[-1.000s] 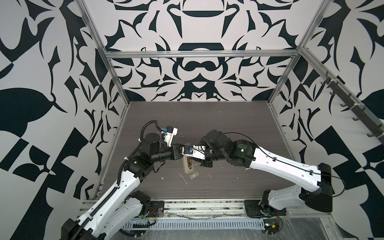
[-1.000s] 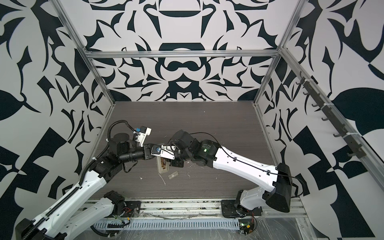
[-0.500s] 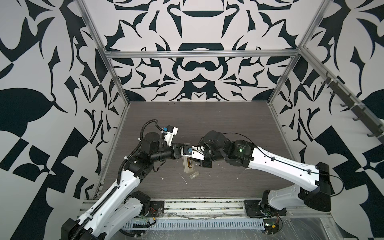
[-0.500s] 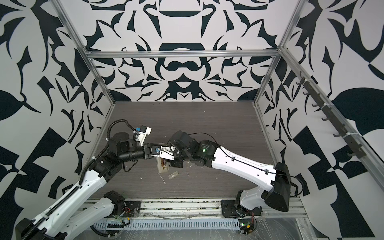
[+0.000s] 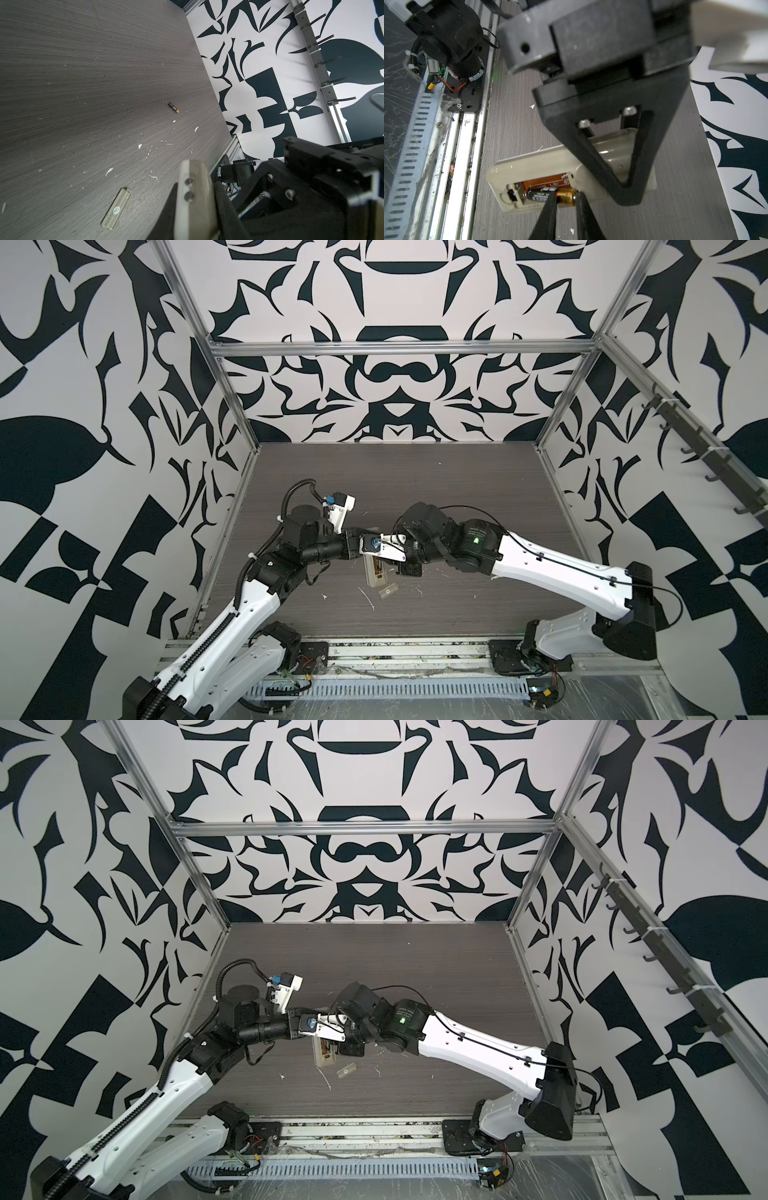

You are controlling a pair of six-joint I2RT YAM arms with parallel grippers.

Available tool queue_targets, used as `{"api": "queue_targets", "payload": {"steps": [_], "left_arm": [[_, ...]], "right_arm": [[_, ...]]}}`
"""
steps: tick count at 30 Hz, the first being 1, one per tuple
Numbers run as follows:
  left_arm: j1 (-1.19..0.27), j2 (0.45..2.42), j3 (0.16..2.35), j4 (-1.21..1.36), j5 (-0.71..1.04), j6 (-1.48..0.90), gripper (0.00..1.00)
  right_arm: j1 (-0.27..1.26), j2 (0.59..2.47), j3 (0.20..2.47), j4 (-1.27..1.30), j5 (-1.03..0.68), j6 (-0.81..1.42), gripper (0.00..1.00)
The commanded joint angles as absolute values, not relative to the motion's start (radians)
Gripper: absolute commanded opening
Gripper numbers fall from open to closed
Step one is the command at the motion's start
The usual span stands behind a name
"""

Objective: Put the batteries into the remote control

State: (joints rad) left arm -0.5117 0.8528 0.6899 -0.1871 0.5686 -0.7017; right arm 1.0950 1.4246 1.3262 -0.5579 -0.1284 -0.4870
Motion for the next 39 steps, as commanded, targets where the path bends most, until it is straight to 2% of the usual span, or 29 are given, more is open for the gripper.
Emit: {"api": "queue_targets", "payload": {"steps": [1, 39], "left_arm": [[-0.514, 0.832, 0.726, -0.159, 0.607, -0.706, 0.0], [-0.512, 0.81, 0.713, -0.152, 0.601, -0.716, 0.0]], "right_arm": [[1.104, 1.442, 1.362, -0.577, -0.103, -0.506, 0.21], [1.143, 1.521, 1.401, -0.644, -0.064, -0.538, 0.13]]}}
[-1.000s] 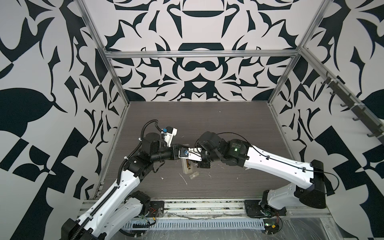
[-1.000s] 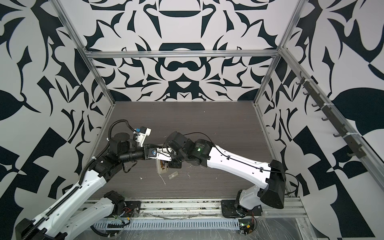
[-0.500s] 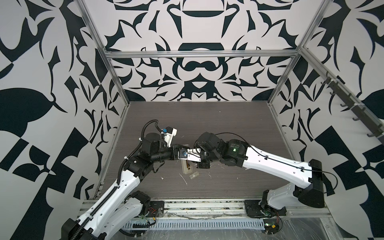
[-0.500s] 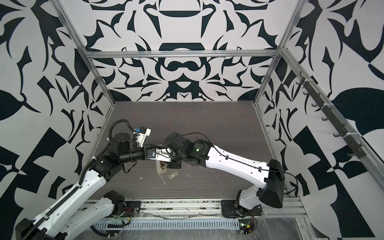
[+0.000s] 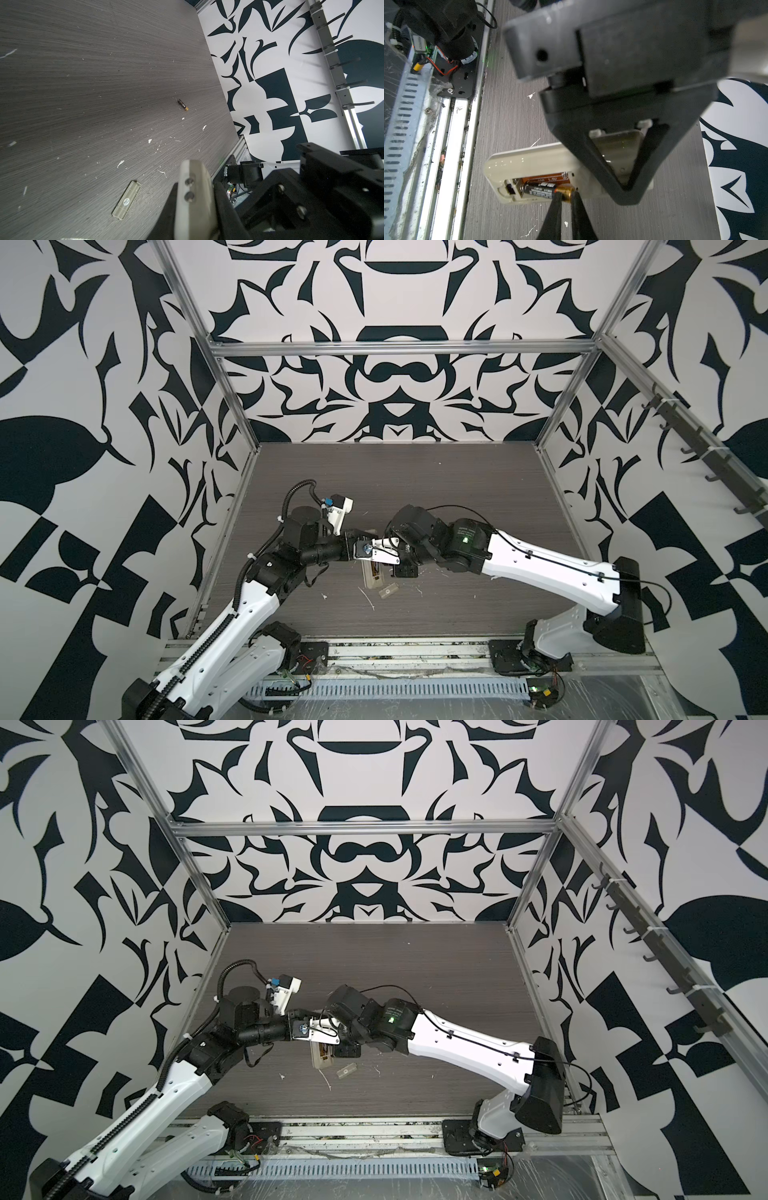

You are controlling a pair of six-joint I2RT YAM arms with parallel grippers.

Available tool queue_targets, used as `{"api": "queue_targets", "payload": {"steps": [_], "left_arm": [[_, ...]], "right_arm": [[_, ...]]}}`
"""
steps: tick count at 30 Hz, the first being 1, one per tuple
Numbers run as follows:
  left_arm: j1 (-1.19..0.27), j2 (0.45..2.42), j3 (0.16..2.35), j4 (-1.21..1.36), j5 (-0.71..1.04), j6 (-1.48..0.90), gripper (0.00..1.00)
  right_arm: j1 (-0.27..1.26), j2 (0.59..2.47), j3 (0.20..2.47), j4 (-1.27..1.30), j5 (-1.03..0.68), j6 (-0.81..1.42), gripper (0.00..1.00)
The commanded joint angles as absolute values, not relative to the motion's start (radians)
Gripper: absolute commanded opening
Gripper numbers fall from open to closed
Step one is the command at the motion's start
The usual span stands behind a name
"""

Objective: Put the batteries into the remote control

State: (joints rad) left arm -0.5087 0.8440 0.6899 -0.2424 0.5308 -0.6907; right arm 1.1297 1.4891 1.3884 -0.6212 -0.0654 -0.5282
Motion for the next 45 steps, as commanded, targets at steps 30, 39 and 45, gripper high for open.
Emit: {"api": "queue_targets", "payload": {"steps": [30, 39, 45], "left_arm": [[-0.506, 0.804, 0.692, -0.126, 0.59, -0.727, 0.0], [-0.505, 0.81, 0.696, -0.117, 0.594, -0.73, 0.0], [-0.503, 0.802, 0.69, -0.117, 0.588, -0.732, 0.0]], "right_arm": [[1.169, 1.54, 1.411, -0.69, -0.097, -0.556, 0.12], [1.17, 1.543, 1.407, -0.679, -0.058, -0.557, 0.12], [1.17, 1.528, 1.392, -0.654, -0.033, -0.558, 0.11]]}}
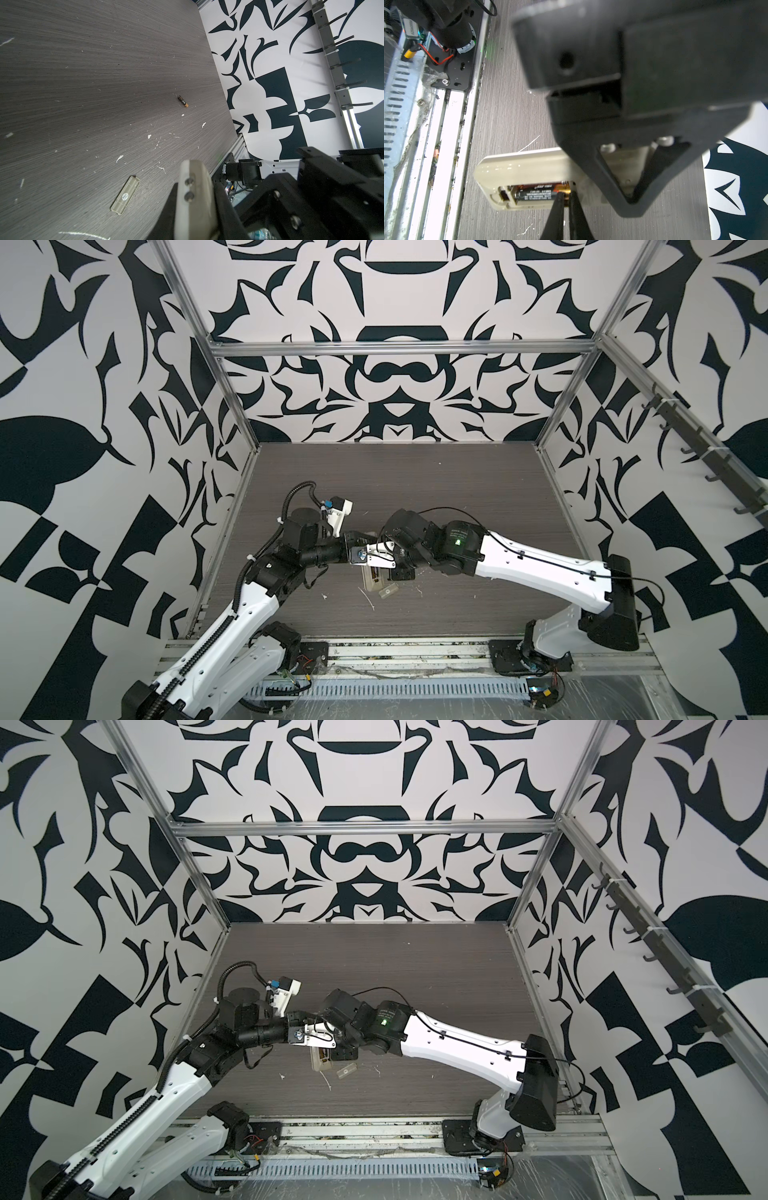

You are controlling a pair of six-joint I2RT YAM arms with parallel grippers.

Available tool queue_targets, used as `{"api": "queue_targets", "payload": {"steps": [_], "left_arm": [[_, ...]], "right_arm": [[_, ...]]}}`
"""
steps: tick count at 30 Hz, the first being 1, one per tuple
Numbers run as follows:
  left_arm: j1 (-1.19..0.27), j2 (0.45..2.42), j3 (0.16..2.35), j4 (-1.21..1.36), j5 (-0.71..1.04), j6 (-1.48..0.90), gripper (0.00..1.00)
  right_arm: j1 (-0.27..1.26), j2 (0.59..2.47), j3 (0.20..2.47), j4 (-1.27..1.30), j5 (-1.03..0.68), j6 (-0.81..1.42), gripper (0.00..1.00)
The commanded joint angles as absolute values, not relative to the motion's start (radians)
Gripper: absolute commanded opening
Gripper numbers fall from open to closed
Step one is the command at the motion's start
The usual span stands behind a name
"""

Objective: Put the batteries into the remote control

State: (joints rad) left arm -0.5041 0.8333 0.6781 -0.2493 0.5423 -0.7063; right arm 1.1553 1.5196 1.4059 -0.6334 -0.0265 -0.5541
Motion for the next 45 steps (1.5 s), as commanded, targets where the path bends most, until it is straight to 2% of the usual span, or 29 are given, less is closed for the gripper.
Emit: {"api": "queue_targets", "payload": {"steps": [1, 14, 26, 32, 35, 45], "left_arm": [[-0.503, 0.803, 0.689, -0.115, 0.586, -0.735, 0.0], [-0.475, 0.773, 0.646, -0.103, 0.565, -0.742, 0.0], [-0.459, 0.759, 0.596, -0.038, 0.53, -0.761, 0.0], [-0.459, 0.756, 0.581, 0.0, 0.494, -0.77, 0.0], [-0.457, 0.758, 0.58, 0.0, 0.466, -0.767, 0.0], [-0.457, 0.782, 0.563, 0.064, 0.409, -0.787, 0.0]], "right_arm": [[1.169, 1.525, 1.391, -0.652, -0.029, -0.557, 0.11], [1.17, 1.413, 1.339, -0.572, -0.008, -0.489, 0.25], [1.134, 1.285, 1.269, -0.457, 0.0, -0.237, 0.36], [0.933, 1.267, 1.238, -0.376, -0.31, 0.028, 0.39], [0.904, 1.287, 1.249, -0.393, -0.359, 0.059, 0.46], [0.902, 1.386, 1.27, -0.41, -0.448, 0.095, 0.51]]}}
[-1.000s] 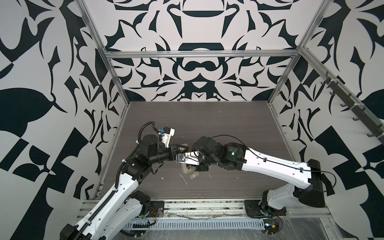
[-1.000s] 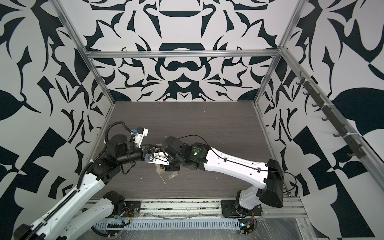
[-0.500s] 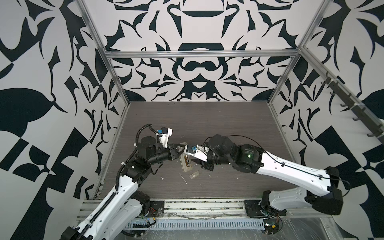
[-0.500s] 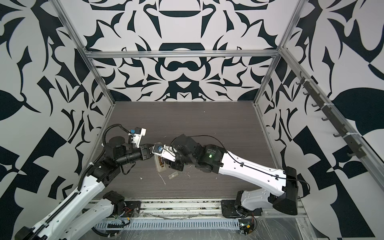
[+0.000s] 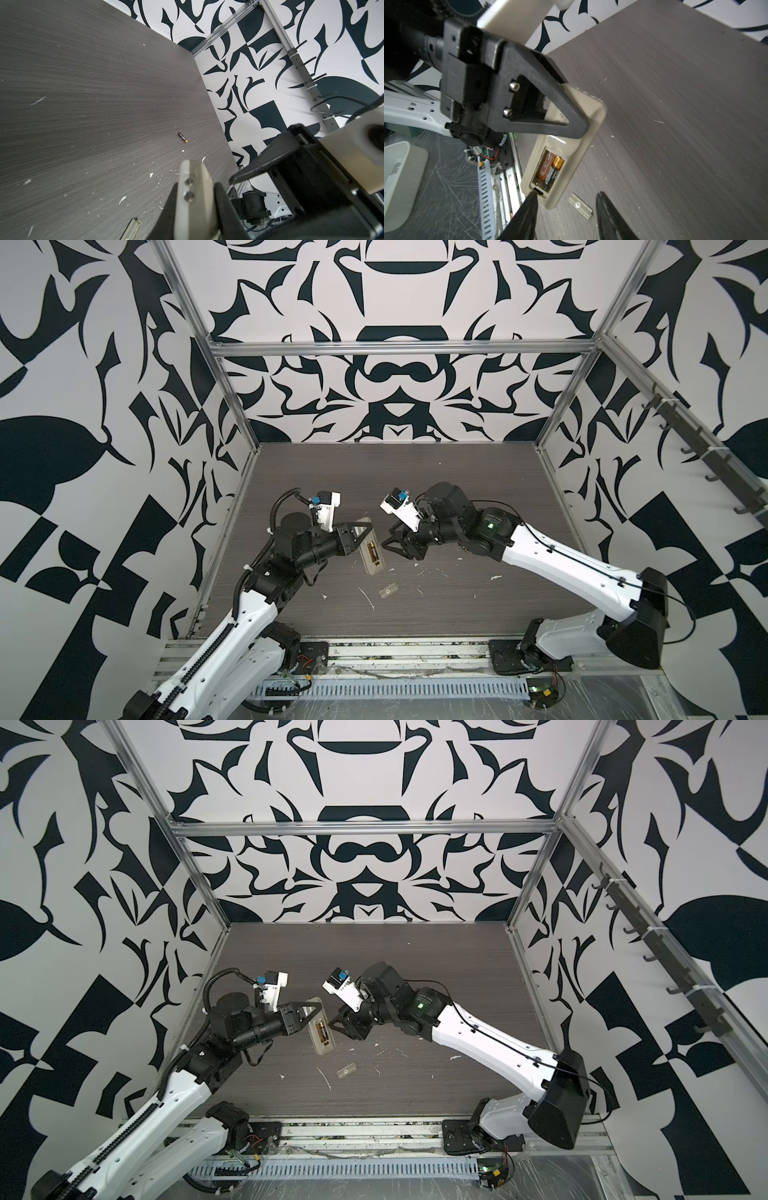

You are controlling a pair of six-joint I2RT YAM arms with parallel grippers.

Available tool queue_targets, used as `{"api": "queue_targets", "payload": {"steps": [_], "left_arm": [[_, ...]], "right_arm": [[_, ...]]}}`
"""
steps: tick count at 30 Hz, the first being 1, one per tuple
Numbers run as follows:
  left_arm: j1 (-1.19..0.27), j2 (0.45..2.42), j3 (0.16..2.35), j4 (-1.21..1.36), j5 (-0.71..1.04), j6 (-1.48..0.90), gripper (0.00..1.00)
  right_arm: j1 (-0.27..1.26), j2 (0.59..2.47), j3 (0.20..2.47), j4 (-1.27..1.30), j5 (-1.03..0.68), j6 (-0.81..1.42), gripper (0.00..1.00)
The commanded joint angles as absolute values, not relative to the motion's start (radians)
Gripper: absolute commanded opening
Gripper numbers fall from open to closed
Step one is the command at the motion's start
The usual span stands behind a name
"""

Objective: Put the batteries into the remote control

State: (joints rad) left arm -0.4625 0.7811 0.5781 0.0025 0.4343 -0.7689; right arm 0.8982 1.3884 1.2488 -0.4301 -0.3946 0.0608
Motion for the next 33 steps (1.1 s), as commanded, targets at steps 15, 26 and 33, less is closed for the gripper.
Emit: {"api": "queue_targets", "payload": {"steps": [15, 26, 33], "left_arm": [[-0.457, 0.792, 0.552, 0.084, 0.394, -0.798, 0.0], [-0.457, 0.79, 0.551, 0.078, 0.398, -0.798, 0.0], [-0.457, 0.793, 0.552, 0.081, 0.401, -0.797, 0.0]], "right_arm": [[0.906, 1.469, 1.315, -0.422, -0.401, 0.13, 0.48], [0.921, 1.496, 1.336, -0.418, -0.397, 0.137, 0.46], [0.924, 1.509, 1.343, -0.421, -0.359, 0.144, 0.45]]}}
